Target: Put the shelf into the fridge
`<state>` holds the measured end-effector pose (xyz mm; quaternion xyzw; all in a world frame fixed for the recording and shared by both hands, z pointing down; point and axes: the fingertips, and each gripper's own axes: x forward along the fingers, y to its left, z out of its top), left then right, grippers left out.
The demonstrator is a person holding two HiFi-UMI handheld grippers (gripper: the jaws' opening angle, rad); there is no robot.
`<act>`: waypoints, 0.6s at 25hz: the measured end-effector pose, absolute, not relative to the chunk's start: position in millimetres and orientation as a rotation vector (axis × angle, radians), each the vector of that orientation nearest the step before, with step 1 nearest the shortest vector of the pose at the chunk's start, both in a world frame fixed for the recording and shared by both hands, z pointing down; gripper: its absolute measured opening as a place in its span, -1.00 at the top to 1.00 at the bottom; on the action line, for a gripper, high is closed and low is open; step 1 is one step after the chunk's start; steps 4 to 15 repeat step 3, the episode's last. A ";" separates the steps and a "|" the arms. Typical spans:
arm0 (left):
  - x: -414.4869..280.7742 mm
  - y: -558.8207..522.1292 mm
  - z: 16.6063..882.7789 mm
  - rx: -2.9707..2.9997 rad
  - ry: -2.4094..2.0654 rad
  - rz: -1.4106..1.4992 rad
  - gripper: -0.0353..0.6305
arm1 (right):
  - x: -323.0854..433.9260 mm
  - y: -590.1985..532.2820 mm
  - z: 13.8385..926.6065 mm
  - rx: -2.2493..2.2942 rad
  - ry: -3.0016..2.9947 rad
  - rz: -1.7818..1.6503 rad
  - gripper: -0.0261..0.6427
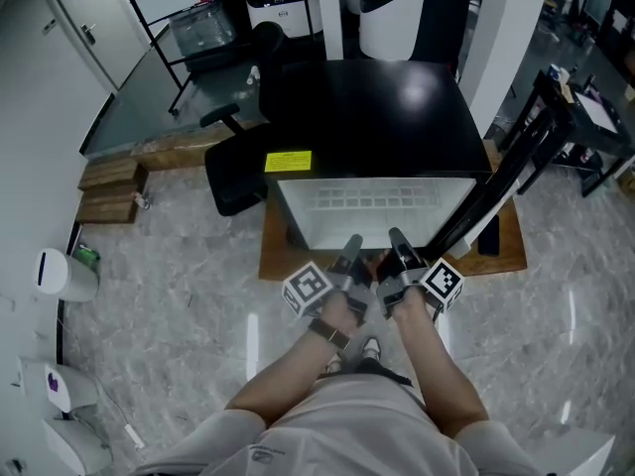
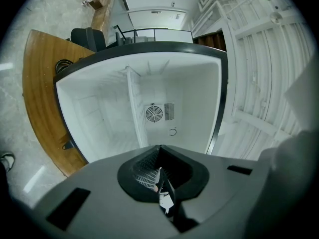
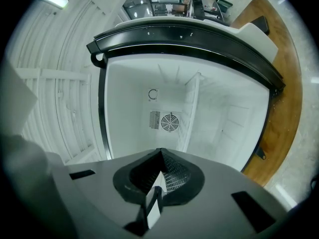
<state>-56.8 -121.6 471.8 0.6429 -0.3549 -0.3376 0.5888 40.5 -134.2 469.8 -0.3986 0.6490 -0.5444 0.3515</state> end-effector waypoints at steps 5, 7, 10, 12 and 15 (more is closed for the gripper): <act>-61.2 -121.1 472.5 1.497 -0.827 -0.784 0.88 | 36.8 -134.2 468.4 -1.028 1.675 -1.409 0.86; -61.2 -121.1 472.5 1.497 -0.827 -0.784 0.88 | 36.8 -134.2 468.4 -1.028 1.675 -1.409 0.86; -61.2 -121.1 472.5 1.497 -0.827 -0.784 0.88 | 36.8 -134.2 468.4 -1.028 1.675 -1.409 0.86; -61.2 -121.1 472.5 1.497 -0.827 -0.784 0.88 | 36.8 -134.2 468.4 -1.028 1.675 -1.409 0.86; -61.2 -121.1 472.5 1.497 -0.827 -0.784 0.88 | 36.8 -134.2 468.4 -1.028 1.675 -1.409 0.86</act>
